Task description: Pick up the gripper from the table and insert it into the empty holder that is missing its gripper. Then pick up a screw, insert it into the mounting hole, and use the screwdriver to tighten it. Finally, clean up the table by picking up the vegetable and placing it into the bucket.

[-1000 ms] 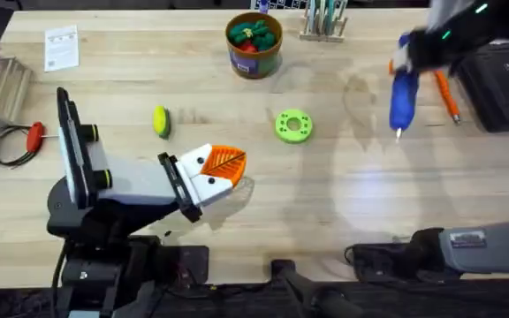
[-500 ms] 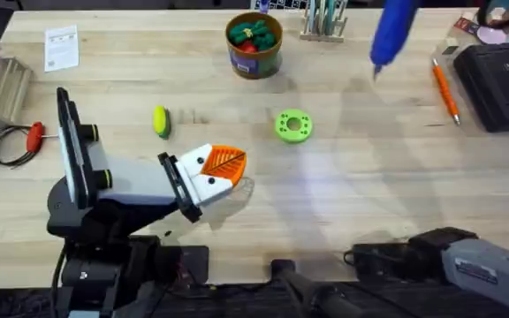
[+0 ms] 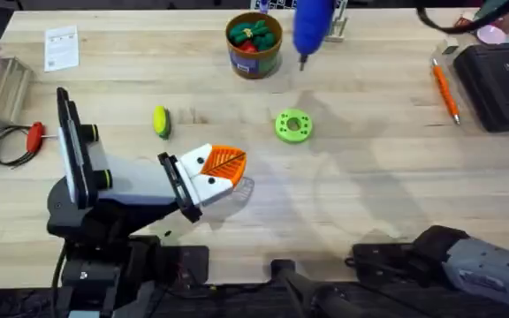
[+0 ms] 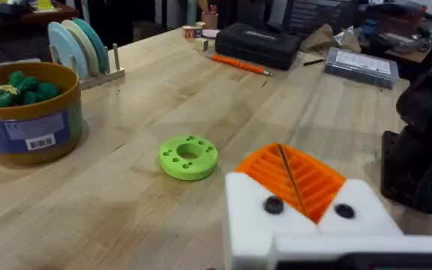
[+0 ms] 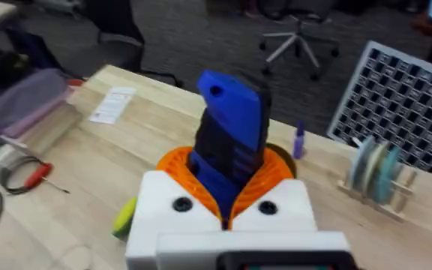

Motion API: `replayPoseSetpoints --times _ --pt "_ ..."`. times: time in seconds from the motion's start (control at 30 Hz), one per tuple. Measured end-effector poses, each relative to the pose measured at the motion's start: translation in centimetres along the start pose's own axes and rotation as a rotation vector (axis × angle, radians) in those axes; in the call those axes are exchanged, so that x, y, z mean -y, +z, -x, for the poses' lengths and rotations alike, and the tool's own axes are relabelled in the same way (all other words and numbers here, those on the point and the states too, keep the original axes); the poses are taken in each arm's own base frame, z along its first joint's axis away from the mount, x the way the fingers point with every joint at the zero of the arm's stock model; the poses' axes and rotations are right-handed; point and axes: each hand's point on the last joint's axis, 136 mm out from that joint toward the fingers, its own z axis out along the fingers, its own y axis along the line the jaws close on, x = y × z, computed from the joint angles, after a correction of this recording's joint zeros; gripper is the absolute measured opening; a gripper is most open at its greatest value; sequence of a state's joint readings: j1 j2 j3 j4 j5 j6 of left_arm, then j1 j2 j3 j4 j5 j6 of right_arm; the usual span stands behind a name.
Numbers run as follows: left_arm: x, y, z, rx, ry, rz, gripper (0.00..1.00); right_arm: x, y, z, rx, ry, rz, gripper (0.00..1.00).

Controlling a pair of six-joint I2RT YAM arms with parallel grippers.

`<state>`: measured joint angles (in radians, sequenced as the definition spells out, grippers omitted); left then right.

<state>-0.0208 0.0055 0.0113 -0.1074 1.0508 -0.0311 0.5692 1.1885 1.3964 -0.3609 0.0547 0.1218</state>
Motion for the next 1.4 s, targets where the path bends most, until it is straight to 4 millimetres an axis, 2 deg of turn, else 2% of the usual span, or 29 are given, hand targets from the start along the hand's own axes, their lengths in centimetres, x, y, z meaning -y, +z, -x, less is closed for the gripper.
replayPoseSetpoints --times 0.17,0.27,0.3,0.43,0.7,1.03,1.33,1.4 --pt "0.0 0.0 0.0 0.0 0.0 0.0 0.005 -3.0 0.2 1.1 0.079 0.015 0.097 0.025" --pt "0.0 0.0 0.0 0.0 0.0 0.0 0.005 -4.3 0.8 0.5 0.12 0.036 0.167 0.025" --pt "0.0 0.0 0.0 0.0 0.0 0.0 0.005 -5.3 1.6 -0.3 0.175 0.062 0.24 0.025" --pt "0.0 0.0 0.0 0.0 0.0 0.0 0.005 -6.7 2.0 -1.4 0.249 0.092 0.347 0.025" --pt "0.0 0.0 0.0 0.0 0.0 0.0 0.005 -9.7 0.6 -2.7 0.383 0.14 0.599 0.024" --pt "0.0 0.0 0.0 0.0 0.0 0.0 0.005 -13.9 0.8 -5.3 0.401 0.086 0.928 0.024" --pt "0.0 0.0 0.0 0.0 0.0 0.0 0.005 -16.2 -0.8 -7.8 0.382 -0.009 1.154 0.024" --pt "0.0 0.0 0.0 0.0 0.0 0.0 0.005 -17.4 -1.5 -8.8 0.359 -0.042 1.217 0.024"
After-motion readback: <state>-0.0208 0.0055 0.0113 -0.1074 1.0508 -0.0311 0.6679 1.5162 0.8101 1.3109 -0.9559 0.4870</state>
